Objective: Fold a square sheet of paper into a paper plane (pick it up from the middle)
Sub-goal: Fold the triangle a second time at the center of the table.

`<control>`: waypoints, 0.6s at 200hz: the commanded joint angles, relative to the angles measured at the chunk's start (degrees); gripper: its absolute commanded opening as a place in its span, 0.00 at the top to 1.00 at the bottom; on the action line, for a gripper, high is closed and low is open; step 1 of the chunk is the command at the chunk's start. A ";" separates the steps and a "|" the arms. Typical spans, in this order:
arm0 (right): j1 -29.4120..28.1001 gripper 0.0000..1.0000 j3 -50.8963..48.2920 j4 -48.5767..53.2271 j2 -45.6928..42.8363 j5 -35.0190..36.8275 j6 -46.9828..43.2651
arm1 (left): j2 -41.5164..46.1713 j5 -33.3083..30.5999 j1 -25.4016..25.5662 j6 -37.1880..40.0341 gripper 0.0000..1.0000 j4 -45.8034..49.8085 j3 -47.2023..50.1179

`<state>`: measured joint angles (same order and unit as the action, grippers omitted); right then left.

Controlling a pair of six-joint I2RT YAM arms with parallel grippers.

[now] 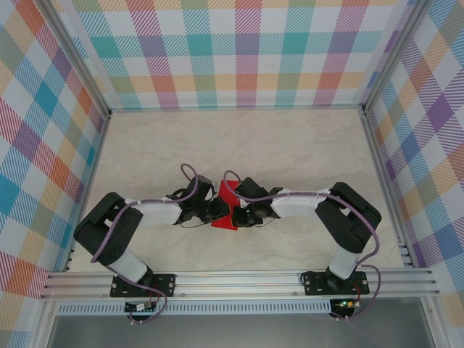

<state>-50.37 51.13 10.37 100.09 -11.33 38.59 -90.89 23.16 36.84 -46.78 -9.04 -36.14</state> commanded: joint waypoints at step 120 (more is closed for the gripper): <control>-0.70 0.94 -1.68 10.24 5.11 6.19 -1.32 | -4.90 -6.70 0.23 3.26 0.93 6.52 -2.25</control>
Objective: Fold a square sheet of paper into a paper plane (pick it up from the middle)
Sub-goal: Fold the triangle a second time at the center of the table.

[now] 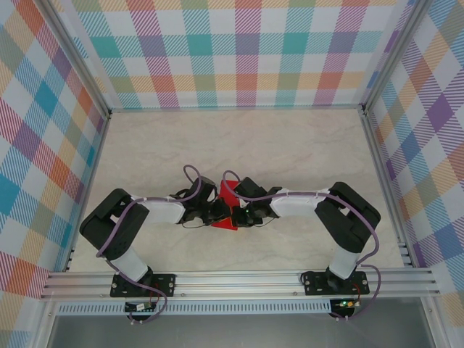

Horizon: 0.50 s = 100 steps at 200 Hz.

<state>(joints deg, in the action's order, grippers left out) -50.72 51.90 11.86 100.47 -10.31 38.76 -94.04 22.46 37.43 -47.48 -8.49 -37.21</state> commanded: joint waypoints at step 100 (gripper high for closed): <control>-0.35 0.94 -3.85 13.13 8.70 4.29 -3.03 | -3.79 -4.26 -7.97 8.75 0.93 6.82 -3.82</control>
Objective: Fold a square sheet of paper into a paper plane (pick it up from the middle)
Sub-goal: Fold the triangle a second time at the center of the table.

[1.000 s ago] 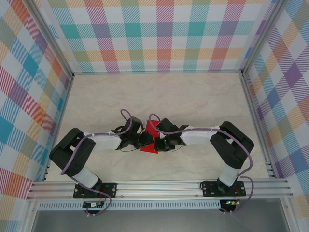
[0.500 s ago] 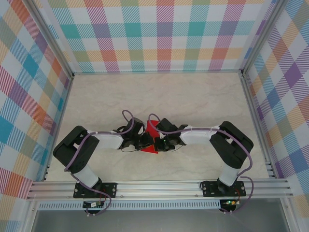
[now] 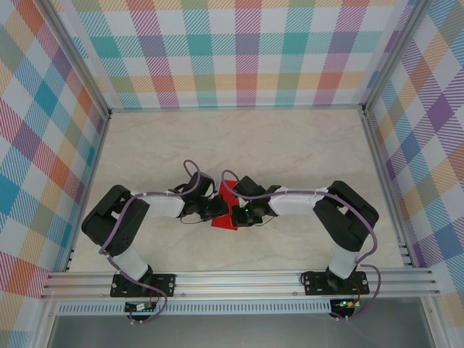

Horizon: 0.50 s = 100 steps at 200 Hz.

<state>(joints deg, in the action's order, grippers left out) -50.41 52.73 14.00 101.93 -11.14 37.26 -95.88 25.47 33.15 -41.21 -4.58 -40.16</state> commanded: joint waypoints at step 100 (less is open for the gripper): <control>-0.65 0.93 -5.70 11.32 6.88 6.38 -1.04 | -4.84 -8.95 -9.27 7.91 0.93 9.45 -6.09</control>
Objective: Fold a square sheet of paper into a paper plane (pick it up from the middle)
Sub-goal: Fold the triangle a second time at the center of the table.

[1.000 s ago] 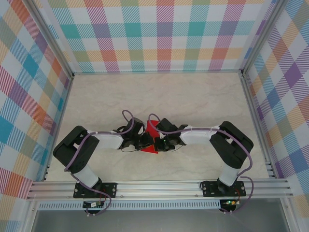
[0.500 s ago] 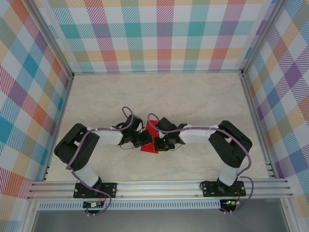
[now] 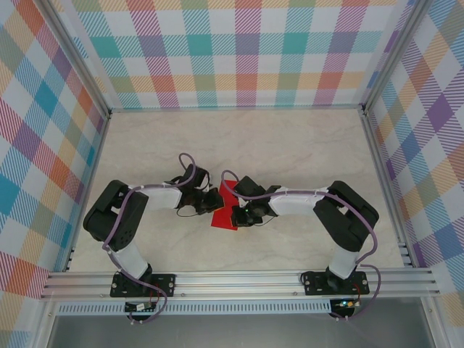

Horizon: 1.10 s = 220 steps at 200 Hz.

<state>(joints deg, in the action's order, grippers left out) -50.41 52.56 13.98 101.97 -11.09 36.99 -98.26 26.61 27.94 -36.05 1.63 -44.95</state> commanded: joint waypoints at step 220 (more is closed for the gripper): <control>0.27 0.80 1.00 5.28 -5.54 3.86 3.32 | 11.22 -11.60 -7.38 3.05 0.84 8.25 -3.24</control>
<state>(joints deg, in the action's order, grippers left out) -50.74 52.53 14.15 99.68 -9.08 38.52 -92.73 16.27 20.36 -30.87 9.08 -50.87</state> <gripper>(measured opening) 0.148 0.132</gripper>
